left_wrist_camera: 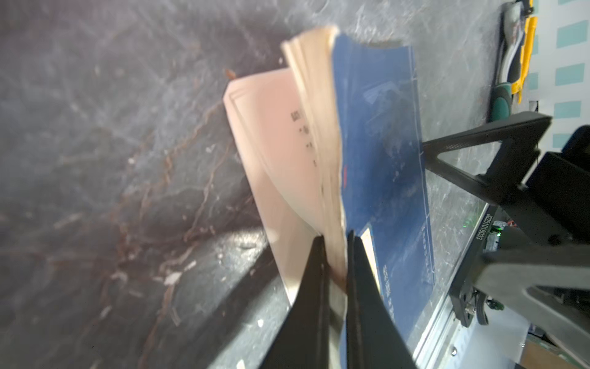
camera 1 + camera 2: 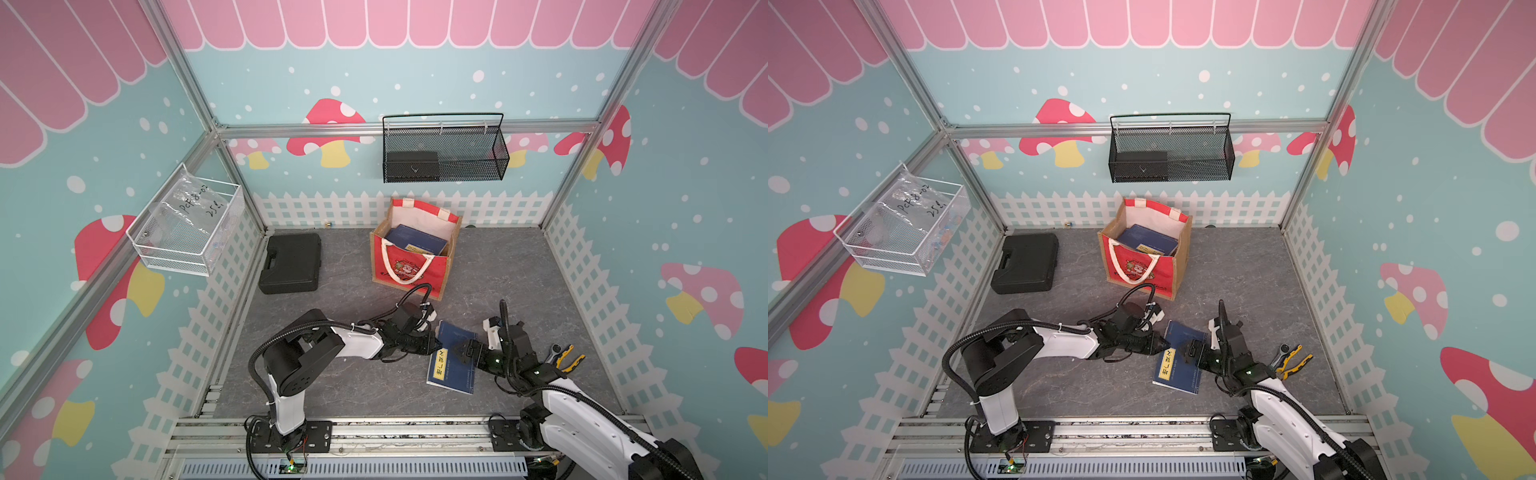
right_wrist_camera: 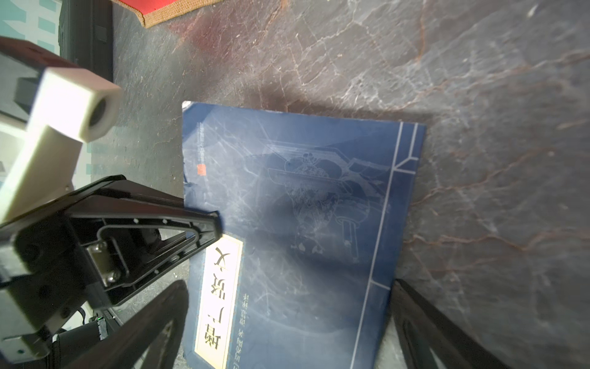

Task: Put the books into the canvas bag
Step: Pick up the book from the center of the board.

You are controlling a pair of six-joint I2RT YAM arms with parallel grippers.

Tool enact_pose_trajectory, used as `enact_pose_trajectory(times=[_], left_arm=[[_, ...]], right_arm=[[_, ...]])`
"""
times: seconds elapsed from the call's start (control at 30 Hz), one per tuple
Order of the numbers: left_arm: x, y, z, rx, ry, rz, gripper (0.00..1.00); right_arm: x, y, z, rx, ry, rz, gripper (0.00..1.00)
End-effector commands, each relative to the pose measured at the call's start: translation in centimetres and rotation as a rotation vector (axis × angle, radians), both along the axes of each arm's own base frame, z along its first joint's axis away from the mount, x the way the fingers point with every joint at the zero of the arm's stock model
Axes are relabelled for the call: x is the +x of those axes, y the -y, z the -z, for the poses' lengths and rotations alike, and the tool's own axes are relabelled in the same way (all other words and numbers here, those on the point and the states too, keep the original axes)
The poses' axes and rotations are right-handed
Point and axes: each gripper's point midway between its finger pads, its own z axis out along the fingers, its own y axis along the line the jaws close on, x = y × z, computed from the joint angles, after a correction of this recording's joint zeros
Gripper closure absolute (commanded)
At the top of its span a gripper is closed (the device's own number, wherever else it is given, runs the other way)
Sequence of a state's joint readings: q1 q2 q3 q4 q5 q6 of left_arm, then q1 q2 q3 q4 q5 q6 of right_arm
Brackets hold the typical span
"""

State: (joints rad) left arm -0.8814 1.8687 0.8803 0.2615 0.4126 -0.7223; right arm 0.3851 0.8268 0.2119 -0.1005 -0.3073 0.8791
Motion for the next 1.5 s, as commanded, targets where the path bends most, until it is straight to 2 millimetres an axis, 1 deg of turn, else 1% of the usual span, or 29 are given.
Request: enact_pose_trajectory(times=[0.0, 0.1, 0.2, 0.3, 0.4, 0.47, 0.53, 0.73, 0.83, 0.87, 0.97, 1.03, 1.13, 1.23, 1.37, 1.43, 1.47], left_arm=[[0.1, 0.9, -1.0, -0.027, 0.026, 0.015, 1.0], [0.1, 0.8, -1.4, -0.025, 0.038, 0.015, 1.0], [0.2, 0.5, -1.8, -0.008, 0.063, 0.022, 1.0], [0.3, -0.2, -2.4, 0.017, 0.097, 0.032, 1.0], [0.5, -1.0, -3.0, 0.034, 0.128, 0.046, 1.0], [0.6, -1.5, -3.6, 0.033, 0.141, 0.059, 1.0], [0.6, -2.0, -4.5, 0.021, 0.16, 0.072, 1.0], [0.1, -3.5, -7.8, -0.006, 0.255, 0.134, 1.0], [-0.3, -4.5, -9.6, -0.017, 0.289, 0.169, 1.0], [-0.3, -4.8, -10.1, -0.016, 0.299, 0.175, 1.0], [-0.7, -6.0, -11.9, -0.016, 0.325, 0.201, 1.0], [-1.0, -6.6, -13.2, -0.017, 0.347, 0.208, 1.0], [-1.7, -6.7, -15.4, -0.039, 0.36, 0.247, 1.0], [-3.2, -7.1, -17.3, -0.054, 0.364, 0.317, 1.0], [-5.4, -7.8, -19.5, -0.065, 0.363, 0.419, 1.0], [-6.5, -8.4, -20.3, -0.053, 0.364, 0.471, 1.0], [-6.9, -8.8, -20.4, -0.039, 0.362, 0.491, 1.0]], right_arm=[[-0.4, -0.4, 0.0, 0.036, -0.013, -0.003, 0.0], [-0.4, -0.4, -0.3, 0.038, -0.001, -0.008, 0.01], [0.0, -0.3, -1.3, 0.026, 0.039, -0.019, 0.0], [0.5, -0.3, -3.2, 0.004, 0.115, -0.055, 0.0], [1.1, -0.5, -6.1, -0.006, 0.216, -0.114, 0.0], [1.4, -0.1, -7.5, -0.029, 0.268, -0.126, 0.01], [1.8, 0.3, -8.6, -0.051, 0.303, -0.133, 0.0], [2.9, 1.4, -10.6, -0.052, 0.362, -0.127, 0.0], [3.1, 1.2, -12.2, -0.029, 0.426, -0.158, 0.0], [3.0, 1.0, -12.9, -0.019, 0.457, -0.181, 0.01], [2.0, -0.5, -15.9, 0.037, 0.594, -0.294, 0.0], [0.6, -1.6, -18.3, 0.09, 0.706, -0.385, 0.0], [-1.4, -2.9, -20.5, 0.176, 0.803, -0.492, 0.01], [-2.5, -3.7, -20.9, 0.243, 0.802, -0.572, 0.01], [-2.8, -4.3, -20.8, 0.292, 0.777, -0.626, 0.01], [-2.9, -4.5, -21.0, 0.306, 0.771, -0.635, 0.01], [-3.3, -4.6, -21.1, 0.323, 0.762, -0.658, 0.01]])
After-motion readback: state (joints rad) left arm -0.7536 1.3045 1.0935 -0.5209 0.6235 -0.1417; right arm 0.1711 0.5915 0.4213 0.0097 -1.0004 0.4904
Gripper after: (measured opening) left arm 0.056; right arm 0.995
